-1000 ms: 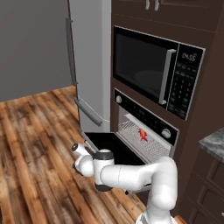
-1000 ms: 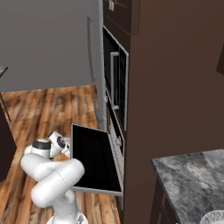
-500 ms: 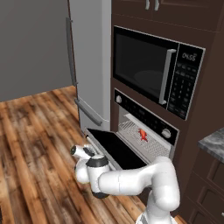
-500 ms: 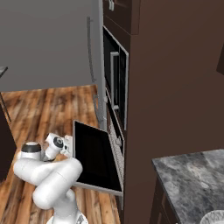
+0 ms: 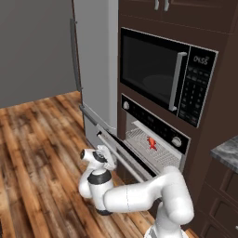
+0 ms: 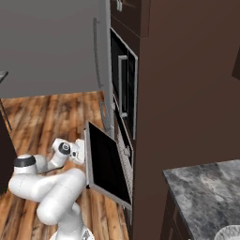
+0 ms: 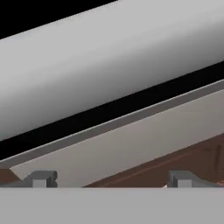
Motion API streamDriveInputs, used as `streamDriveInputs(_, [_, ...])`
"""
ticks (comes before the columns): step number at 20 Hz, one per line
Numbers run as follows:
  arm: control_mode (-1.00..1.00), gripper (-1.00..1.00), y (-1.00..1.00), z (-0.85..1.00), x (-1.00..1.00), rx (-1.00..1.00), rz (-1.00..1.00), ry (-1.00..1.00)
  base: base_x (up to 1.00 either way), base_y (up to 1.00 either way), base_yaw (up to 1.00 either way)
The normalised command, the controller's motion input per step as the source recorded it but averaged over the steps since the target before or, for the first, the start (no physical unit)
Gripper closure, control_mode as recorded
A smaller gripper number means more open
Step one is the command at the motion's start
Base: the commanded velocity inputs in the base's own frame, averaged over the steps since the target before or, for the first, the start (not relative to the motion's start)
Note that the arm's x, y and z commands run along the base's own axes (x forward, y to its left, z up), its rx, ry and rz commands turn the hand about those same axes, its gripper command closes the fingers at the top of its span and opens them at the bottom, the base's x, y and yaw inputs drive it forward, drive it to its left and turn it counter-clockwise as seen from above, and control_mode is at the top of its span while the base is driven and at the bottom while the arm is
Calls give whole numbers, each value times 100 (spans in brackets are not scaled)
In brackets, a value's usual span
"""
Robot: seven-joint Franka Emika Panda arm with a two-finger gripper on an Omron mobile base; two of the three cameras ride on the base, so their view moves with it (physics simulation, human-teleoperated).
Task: Place the fish on the bottom rack of the oven, and slide the tray back inside. Close the oven door.
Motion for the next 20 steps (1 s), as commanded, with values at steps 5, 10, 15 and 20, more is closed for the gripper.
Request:
streamDriveInputs(5, [-100, -100, -100, 37, 0, -7, -20, -10, 0, 0, 0])
streamDriveInputs(10, [-100, -100, -100, 12, 4, -3, -20, -7, 0, 0, 0])
streamDriveInputs(15, [-100, -100, -100, -1, 10, -2, -20, -6, 0, 0, 0])
streamDriveInputs(20, [-100, -100, -100, -12, 24, 0, -18, -2, 0, 0, 0])
